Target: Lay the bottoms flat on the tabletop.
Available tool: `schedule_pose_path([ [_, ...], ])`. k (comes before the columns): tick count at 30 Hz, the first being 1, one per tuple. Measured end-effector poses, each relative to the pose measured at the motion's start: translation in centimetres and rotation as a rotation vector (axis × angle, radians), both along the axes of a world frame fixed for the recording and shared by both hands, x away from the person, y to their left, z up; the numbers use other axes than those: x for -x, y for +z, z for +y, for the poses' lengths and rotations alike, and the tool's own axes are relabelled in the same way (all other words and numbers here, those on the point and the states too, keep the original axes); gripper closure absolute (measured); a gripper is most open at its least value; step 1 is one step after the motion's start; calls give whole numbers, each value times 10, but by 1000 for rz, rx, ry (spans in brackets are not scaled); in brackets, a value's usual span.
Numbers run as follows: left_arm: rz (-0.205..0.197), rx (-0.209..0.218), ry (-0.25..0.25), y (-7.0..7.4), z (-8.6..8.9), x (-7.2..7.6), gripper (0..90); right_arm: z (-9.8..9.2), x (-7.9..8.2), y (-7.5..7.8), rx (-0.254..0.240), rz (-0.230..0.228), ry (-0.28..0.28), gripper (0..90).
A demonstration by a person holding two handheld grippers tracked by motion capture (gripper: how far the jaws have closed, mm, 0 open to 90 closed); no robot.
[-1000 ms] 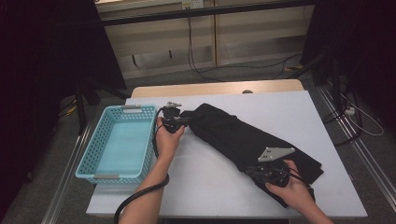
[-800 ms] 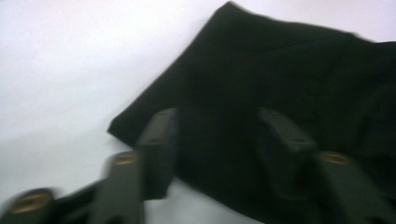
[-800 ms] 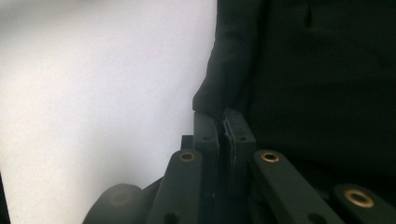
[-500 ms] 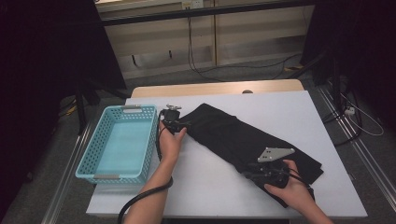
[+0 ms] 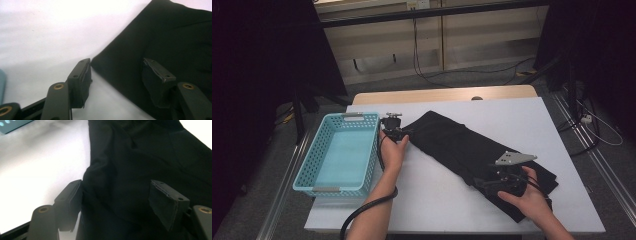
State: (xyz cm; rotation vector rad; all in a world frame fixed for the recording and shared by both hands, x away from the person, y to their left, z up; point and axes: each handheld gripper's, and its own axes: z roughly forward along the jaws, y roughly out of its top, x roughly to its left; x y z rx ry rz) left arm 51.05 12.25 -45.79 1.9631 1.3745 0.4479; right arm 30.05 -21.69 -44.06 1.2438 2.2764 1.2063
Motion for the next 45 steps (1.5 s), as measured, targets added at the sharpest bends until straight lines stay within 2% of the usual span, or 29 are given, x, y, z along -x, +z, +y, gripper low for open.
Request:
schedule_pose_path([
  [3, 13, -28, -18, 1, -1, -1, 458, -1, -1, 0, -2, 0, -10, 244],
  [4, 25, -19, -18, 2, -2, -2, 497, -2, -1, 0, -1, 0, -14, 231],
  [7, 44, -1, -29, 3, -3, -2, 638, -2, -1, 0, 1, -1, -20, 218],
  [8, 63, 24, -48, 4, -3, -2, 699, -1, -1, 0, 3, -1, -20, 217],
  [9, 75, 51, -52, 3, -5, -1, 824, -1, -1, 0, 4, -2, -20, 215],
  [10, 68, 28, -57, 4, -7, -1, 836, -1, -1, 0, 6, -2, -20, 214],
  [12, 64, 12, -64, 5, -9, -1, 844, -1, -2, 0, 7, -4, -18, 211],
  [15, 74, 29, -63, 10, -6, -4, 858, -1, -2, 0, 5, -5, -17, 205],
  [21, 34, 28, -72, 34, -1, -14, 869, -2, -3, 0, 0, -2, -14, 195],
  [24, 17, 12, -80, 42, 0, -19, 871, -4, -3, -1, -5, 0, -16, 193],
  [29, 14, 11, -45, 50, 12, -24, 872, -10, -3, -2, -8, 5, -27, 182],
  [32, 4, -7, -20, 57, 22, -26, 872, -12, -3, -3, -7, 10, -33, 178],
  [34, 13, 7, -9, 61, 26, -26, 872, -13, -3, -3, -6, 10, -31, 176],
  [39, 15, 43, -50, 64, 21, -21, 871, -12, -5, -4, -7, 16, -31, 173],
  [45, 10, 100, -128, 63, 5, -11, 869, -10, -6, -5, -4, 18, -29, 171],
])
